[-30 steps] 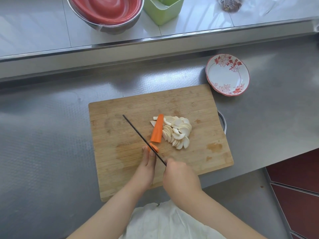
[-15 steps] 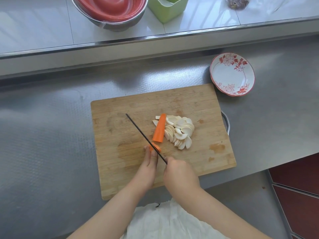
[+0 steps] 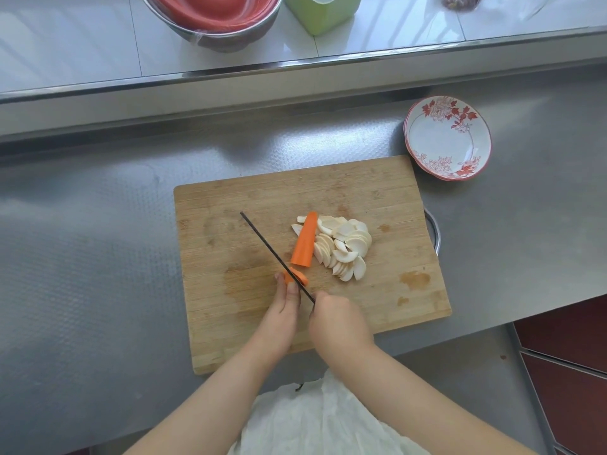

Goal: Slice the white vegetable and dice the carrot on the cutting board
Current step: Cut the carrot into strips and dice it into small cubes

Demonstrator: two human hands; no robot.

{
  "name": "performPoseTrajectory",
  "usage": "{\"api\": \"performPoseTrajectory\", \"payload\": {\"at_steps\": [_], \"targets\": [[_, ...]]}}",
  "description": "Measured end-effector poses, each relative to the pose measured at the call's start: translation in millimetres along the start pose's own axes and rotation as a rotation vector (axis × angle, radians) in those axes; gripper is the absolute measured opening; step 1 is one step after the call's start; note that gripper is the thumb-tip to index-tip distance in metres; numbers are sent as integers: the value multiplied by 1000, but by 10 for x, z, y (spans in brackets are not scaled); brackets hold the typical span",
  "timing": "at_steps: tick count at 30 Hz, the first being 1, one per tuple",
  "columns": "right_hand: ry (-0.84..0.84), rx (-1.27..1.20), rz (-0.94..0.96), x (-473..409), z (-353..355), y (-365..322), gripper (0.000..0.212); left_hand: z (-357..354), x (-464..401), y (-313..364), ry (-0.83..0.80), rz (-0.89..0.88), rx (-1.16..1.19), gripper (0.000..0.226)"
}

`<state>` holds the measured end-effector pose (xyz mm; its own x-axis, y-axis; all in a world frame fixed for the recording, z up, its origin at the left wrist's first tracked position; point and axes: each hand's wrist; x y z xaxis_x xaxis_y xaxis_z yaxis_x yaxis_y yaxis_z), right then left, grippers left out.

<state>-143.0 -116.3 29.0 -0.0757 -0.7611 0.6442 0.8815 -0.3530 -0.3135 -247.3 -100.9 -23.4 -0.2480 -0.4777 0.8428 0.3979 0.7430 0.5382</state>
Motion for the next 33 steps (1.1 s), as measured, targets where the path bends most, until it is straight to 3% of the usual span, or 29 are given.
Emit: {"api": "performPoseTrajectory", "payload": {"at_steps": [5,11,15,17,21,24,27,33], "targets": [[-44,-14,-28,-121,-61,28,23,-21,70,30,-10,30,20,80],[-32,-34,-16,-164,-154,113,32,-33,98,53,11,23,13,85],[-47,-78,-15,-190,-139,166,26,-77,125,92,87,-1,1,85],[-46,-120,-13,-195,-101,206,23,-97,147,139,119,-15,-12,74],[-35,-274,-33,-186,-42,279,51,-92,211,179,128,-48,-13,61],[-13,-390,-44,-174,-31,304,59,-84,277,172,127,-93,2,52],[20,-434,-46,-153,-19,326,66,-105,319,200,132,-117,12,20],[56,-464,19,-76,-54,368,60,-109,304,221,127,-148,11,18]]}}
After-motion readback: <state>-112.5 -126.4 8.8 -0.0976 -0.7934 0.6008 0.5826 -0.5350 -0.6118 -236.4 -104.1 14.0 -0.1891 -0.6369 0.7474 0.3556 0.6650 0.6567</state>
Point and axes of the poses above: each hand's wrist, its own x-axis away from the middle knuckle, its own z-axis out of the back of the hand, y = z × x, and after that the axes turned 10 degrees about z, right-handed
